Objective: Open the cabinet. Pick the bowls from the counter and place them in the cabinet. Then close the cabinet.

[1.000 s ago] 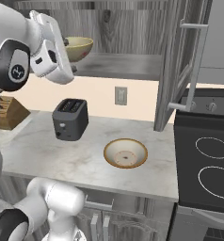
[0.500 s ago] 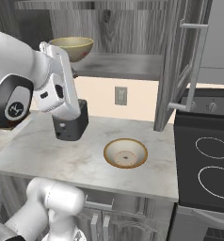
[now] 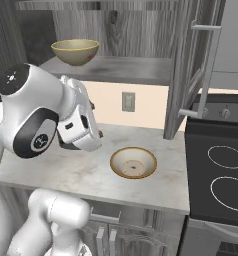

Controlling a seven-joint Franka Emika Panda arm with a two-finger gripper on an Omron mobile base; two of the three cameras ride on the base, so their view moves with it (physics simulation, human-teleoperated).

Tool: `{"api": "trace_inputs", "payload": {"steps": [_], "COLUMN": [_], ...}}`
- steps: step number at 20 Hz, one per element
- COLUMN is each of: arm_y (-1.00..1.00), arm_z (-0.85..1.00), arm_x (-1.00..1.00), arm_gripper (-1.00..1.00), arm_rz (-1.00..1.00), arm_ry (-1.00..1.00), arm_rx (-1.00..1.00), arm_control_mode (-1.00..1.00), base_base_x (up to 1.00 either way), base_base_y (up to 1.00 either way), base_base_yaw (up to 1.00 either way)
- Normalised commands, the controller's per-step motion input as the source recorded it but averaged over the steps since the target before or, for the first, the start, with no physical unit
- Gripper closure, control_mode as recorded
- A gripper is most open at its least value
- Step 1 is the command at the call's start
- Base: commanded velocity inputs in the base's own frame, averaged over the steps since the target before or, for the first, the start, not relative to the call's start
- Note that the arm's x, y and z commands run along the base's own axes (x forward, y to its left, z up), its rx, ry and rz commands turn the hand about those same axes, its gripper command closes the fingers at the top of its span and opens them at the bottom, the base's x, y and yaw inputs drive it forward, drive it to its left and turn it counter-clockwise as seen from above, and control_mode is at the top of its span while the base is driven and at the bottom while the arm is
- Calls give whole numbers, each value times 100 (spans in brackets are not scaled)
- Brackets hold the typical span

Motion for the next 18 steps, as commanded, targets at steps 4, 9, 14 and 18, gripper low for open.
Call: {"api": "trace_inputs", "payload": {"steps": [4,9,14,18], "arm_y": [0,0,0,0], "arm_z": [-29,-23,-23,-21], "arm_x": [0,-4,-4,0], "arm_gripper": [-100,-100,-100,-100], "arm_rz": [12,13,10,8], "arm_ry": [5,3,5,12], "arm_rx": [0,0,0,2], "arm_control_mode": [-100,-100,-100,-100], "base_base_x": [0,0,0,0], "base_base_y": [0,0,0,0], "base_base_yaw": [0,0,0,0]}}
